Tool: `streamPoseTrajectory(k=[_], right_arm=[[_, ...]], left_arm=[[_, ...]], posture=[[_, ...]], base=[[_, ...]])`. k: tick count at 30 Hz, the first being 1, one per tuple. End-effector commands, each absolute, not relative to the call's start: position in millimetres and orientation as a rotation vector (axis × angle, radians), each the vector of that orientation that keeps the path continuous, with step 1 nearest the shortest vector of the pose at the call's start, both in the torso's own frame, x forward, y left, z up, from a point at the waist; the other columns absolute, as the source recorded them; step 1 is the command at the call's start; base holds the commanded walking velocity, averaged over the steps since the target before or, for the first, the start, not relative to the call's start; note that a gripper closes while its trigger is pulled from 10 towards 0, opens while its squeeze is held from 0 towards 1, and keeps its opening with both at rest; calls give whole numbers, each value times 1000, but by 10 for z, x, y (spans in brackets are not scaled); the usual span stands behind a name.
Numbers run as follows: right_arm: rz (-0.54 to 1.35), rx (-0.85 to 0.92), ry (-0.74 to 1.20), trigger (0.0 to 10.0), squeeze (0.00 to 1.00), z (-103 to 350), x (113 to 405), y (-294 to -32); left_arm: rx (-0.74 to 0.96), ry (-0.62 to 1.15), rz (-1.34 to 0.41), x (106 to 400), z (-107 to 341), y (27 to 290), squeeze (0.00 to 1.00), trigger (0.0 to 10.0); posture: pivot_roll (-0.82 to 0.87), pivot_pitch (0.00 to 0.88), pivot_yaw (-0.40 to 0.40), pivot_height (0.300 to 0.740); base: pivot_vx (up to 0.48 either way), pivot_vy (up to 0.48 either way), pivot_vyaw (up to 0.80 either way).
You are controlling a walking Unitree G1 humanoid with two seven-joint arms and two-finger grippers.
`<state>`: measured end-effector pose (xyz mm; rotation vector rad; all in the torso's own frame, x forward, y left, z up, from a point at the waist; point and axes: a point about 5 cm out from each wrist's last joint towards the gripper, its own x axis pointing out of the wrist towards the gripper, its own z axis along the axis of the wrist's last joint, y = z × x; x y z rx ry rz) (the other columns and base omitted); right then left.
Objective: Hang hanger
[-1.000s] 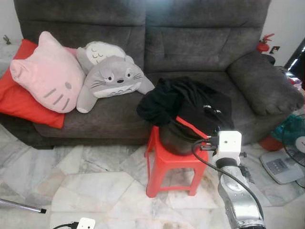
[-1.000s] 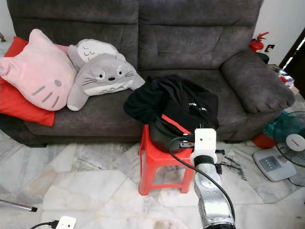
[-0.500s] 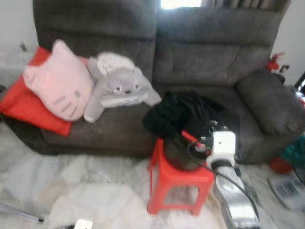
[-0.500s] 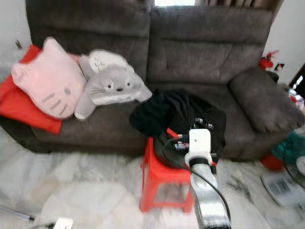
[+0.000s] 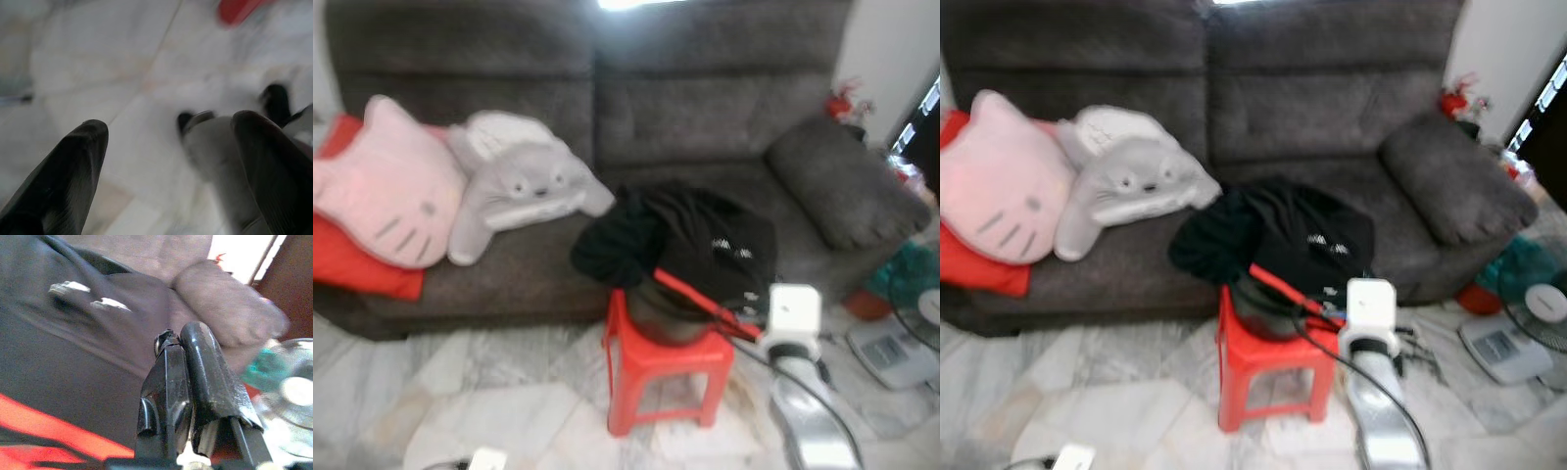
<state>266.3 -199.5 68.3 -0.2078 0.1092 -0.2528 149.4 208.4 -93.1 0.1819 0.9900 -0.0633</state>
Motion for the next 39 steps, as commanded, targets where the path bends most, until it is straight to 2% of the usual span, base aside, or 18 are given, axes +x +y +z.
streamPoseTrajectory(k=[1, 6, 11, 18, 19, 20, 23, 39], right_arm=[[-236, -194, 80, 10000, 0, 742, 2696, -1913], [-234, -195, 75, 10000, 0, 745, 2693, -1900], [-212, -229, 84, 10000, 0, 734, 2705, -1875], [-166, -433, 220, 10000, 0, 506, 2609, -1922], [-151, -456, 232, 10000, 424, 476, 2601, -1920], [-114, -496, 243, 10000, 1000, 440, 2598, -1899], [-14, -613, 272, 10000, 1000, 350, 2591, -1828], [82, -700, 290, 10000, 1000, 255, 2643, -1768]], left_arm=[[190, 1034, -58, 1368, -972, 2132, 0, 10000], [192, 1034, -59, 1370, -972, 2133, 0, 10000], [193, 1034, -59, 1370, -971, 2133, 0, 10000], [195, 1037, -65, 1370, -973, 2128, 0, 10000], [195, 1038, -66, 1370, -973, 2127, 0, 10000], [195, 1038, -67, 1370, -973, 2126, 0, 10000], [194, 1040, -68, 1369, -974, 2124, 0, 10000], [194, 1041, -69, 1370, -975, 2123, 0, 10000]], posture=[[-62, 42, -43, 740], [-62, 42, -43, 740], [-62, 42, -43, 740], [-69, 45, -44, 740], [-69, 45, -44, 740], [-69, 45, -44, 740], [-68, 46, -46, 740], [-68, 50, -47, 740]], base=[[0, 0, -738], [0, 0, -705], [0, 0, 0], [0, 0, 0], [0, 0, 0], [0, 0, 0], [0, 0, 0], [0, 0, 0]])
